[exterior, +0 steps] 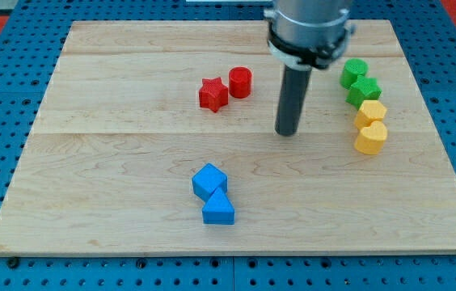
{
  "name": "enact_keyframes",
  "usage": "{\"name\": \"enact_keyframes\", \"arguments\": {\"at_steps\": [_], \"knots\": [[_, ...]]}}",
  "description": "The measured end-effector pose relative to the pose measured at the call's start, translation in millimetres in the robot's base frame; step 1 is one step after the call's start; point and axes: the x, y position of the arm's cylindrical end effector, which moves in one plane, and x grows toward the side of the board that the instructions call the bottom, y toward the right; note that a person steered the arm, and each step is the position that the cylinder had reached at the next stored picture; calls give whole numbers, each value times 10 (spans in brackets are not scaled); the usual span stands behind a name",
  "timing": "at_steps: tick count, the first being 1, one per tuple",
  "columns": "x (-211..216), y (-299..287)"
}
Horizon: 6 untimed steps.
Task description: Move your arm to the bottom centre
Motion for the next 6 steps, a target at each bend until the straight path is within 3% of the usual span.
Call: {"name": "enact_keyframes", "arguments": {"at_steps": [1,3,4,6], "knots": [[-553,63],[-1172,-861],[-1229,-564],[825,-183]]}}
